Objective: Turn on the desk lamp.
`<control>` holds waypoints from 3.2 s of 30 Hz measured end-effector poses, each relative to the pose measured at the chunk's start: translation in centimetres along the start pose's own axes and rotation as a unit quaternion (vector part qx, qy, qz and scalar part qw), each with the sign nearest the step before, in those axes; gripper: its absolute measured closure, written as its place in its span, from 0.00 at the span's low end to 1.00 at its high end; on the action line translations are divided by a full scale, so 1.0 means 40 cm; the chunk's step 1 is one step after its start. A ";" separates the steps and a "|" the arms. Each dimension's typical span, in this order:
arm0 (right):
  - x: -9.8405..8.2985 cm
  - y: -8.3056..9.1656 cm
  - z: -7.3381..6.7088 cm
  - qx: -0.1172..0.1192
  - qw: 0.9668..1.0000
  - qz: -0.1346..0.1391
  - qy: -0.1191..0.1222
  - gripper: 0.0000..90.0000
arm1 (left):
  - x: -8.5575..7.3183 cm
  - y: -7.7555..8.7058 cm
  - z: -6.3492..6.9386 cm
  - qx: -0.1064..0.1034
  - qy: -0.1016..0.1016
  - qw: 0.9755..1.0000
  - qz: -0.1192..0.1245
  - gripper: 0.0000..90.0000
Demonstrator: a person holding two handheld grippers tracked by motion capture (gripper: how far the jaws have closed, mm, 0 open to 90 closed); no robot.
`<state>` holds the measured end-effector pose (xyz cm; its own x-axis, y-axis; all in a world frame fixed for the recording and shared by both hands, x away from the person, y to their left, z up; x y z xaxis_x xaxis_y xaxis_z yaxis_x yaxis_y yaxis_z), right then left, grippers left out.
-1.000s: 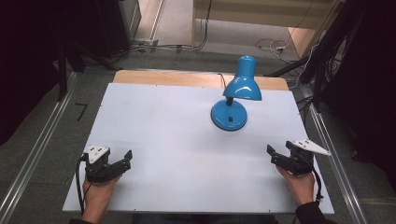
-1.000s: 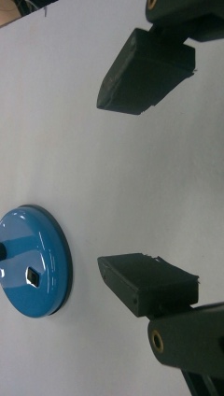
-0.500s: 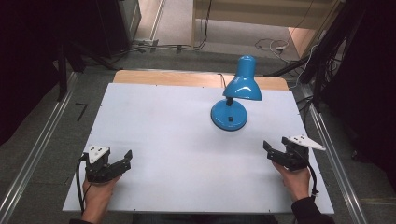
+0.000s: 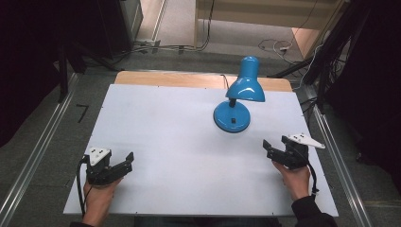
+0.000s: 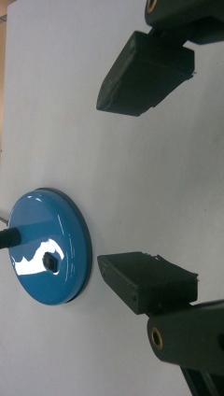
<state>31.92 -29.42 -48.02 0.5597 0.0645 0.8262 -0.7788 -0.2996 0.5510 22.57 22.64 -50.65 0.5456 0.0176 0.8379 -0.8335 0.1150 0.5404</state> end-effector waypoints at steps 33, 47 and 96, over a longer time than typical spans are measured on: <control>0.033 -0.054 -0.037 0.013 1.000 0.001 0.005 0.24 | 0.001 0.000 -0.002 -0.001 -0.002 1.000 0.000 0.24; 0.048 -0.085 -0.055 0.019 1.000 -0.001 0.007 0.25 | 0.001 0.000 -0.002 -0.001 -0.002 1.000 0.000 0.24; 0.097 -0.185 -0.120 0.029 1.000 -0.001 0.004 0.43 | 0.000 -0.002 -0.004 0.001 -0.001 1.000 -0.001 0.24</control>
<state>38.50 -22.37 -48.32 0.5590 0.0720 0.8260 -0.7597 -0.3548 0.5450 22.64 22.80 -50.69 0.5474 0.0147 0.8367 -0.8323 0.1139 0.5425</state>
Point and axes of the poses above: each handheld gripper's, and its own axes: y roughly backward along the jaws, x roughly out of its top, z roughly to its right, the point moved 2 cm from there along -y, roughly forward along the jaws, and after that the axes turned 4 degrees about -y, right-handed, at the moved point
